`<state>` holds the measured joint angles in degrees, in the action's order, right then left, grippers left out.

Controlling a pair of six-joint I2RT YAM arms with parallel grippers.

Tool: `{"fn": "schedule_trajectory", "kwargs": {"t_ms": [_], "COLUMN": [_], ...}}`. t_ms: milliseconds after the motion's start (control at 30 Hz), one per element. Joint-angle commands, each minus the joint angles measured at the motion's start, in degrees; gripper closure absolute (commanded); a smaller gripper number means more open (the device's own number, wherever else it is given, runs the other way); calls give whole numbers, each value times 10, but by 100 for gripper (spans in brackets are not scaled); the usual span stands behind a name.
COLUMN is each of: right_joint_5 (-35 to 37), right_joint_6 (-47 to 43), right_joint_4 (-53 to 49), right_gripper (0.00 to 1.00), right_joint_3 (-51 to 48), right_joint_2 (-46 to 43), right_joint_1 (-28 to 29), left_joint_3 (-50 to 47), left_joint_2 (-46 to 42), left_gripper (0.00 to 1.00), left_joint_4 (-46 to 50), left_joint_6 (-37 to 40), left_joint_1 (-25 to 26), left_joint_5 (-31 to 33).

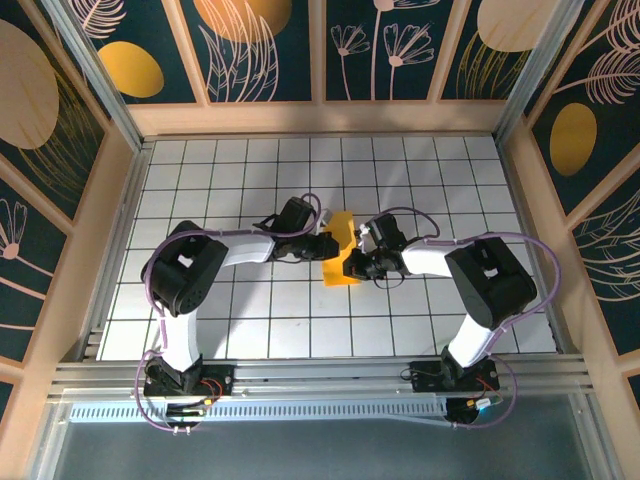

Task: Fold a paper plane with a square sheet of paper (fold left side to right side)
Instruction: Hold the square sheet of paper at the center of the table, then first fold the square sheet of paper in half at the center of the table.

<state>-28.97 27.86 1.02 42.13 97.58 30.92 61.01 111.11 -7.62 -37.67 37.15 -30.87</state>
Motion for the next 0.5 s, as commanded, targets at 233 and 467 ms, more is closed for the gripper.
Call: {"fn": "schedule_trajectory", "kwargs": {"t_ms": [233,467], "right_joint_5": [78,93], "right_joint_6": [-26,-38], "right_joint_4": [-56,-76], "right_gripper": [100,100], "right_joint_3": [-3,-2], "right_joint_2": [43,45], "right_joint_1": [1,1], "left_joint_3": [16,12], "left_joint_2": [47,61], "left_gripper": [95,95], "left_joint_4": [0,-19], "left_joint_6": [9,6], "left_joint_1": [-25,-37], "left_joint_5": [15,23]}}
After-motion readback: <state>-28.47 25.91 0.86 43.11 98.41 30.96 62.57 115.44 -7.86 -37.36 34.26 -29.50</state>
